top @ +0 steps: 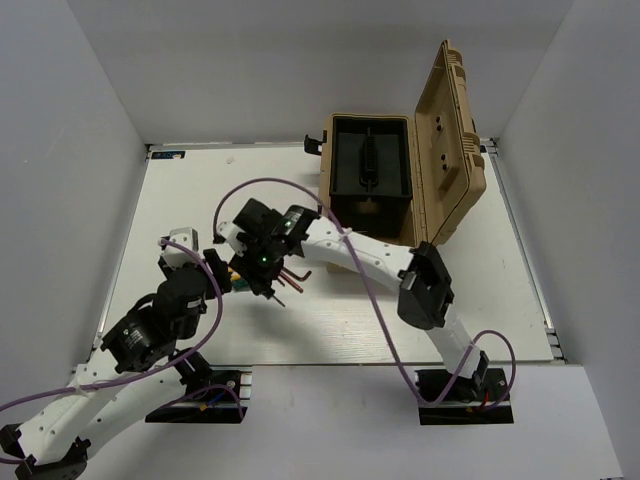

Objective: Sort the tools into containers

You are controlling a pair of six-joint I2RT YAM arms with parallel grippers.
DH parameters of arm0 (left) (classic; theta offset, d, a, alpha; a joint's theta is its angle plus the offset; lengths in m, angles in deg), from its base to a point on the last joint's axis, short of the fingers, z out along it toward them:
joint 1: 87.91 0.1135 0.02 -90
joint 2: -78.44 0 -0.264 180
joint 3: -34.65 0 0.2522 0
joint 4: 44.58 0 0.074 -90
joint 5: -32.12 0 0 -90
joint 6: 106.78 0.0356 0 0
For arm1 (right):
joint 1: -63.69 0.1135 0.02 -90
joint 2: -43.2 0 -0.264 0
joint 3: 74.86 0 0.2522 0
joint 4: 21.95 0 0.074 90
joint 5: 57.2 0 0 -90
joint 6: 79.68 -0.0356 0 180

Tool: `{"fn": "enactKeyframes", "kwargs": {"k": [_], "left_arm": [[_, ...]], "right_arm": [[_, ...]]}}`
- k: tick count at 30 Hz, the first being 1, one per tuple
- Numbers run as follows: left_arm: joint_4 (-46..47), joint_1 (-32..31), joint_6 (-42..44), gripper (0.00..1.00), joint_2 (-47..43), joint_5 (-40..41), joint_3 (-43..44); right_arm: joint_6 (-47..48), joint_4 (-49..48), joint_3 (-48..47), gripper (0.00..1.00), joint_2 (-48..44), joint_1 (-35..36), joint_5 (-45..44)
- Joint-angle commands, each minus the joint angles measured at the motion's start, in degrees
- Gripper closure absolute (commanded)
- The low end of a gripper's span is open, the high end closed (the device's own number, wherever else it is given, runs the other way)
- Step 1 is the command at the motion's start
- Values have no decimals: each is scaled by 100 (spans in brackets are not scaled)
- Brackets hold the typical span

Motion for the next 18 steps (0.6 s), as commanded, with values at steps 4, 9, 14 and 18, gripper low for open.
{"fn": "enactKeyframes", "kwargs": {"k": [4, 9, 14, 18], "left_arm": [[347, 27, 262, 32, -247, -193, -147], [682, 27, 693, 32, 215, -501, -218], [1015, 27, 1070, 33, 665, -562, -156], [1175, 27, 1694, 33, 1199, -1159, -209]], "right_arm": [[240, 302, -923, 95, -752, -142, -92], [486, 13, -1144, 96, -1069, -449, -1775], [670, -513, -697, 99, -1386, -1177, -2720], [1004, -779, -730, 100, -1290, -2073, -3563]]}}
